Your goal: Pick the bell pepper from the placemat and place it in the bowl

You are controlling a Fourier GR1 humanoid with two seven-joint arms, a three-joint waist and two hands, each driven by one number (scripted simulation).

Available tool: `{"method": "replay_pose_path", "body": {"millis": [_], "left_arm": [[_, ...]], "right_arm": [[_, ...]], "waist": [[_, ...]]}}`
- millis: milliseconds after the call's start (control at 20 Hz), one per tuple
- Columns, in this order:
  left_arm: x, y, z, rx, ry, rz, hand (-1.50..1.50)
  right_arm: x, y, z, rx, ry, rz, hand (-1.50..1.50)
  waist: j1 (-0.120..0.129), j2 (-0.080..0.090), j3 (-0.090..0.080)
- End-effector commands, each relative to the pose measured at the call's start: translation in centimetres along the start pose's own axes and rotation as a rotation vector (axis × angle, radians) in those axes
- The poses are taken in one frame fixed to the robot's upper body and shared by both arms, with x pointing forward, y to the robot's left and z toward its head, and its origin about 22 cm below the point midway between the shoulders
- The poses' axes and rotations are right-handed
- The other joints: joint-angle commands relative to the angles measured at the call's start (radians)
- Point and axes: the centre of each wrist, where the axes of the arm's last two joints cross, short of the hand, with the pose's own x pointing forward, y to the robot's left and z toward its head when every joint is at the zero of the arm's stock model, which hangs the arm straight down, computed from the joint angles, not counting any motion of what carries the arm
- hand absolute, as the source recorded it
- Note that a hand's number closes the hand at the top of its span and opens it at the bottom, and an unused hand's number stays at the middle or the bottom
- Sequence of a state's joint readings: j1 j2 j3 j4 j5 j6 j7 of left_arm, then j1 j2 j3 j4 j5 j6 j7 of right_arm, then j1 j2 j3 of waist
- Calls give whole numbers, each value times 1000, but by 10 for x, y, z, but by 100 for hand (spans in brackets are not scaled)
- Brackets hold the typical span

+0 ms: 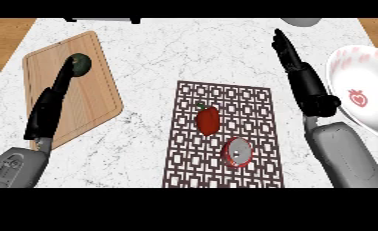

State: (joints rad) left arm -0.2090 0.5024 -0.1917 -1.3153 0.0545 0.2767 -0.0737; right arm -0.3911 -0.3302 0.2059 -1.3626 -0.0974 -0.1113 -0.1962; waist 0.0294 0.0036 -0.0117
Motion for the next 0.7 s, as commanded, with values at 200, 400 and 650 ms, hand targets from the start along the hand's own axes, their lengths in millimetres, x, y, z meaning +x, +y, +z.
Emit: {"method": "replay_pose_path", "body": {"millis": [200,400,650], "left_arm": [[41,-48,-4,-77,-44,261,0],[26,-70,16,-107,28,368,0],[41,-78,22,-135,12,399,0]], "right_arm": [[2,131,23,344,242,49,150],[-7,113,32,-85,157,276,-150],[14,179,82,-203,-21,38,-150]], "waist": [[-11,-6,9],[-61,-18,9],[-27,-8,13]]}}
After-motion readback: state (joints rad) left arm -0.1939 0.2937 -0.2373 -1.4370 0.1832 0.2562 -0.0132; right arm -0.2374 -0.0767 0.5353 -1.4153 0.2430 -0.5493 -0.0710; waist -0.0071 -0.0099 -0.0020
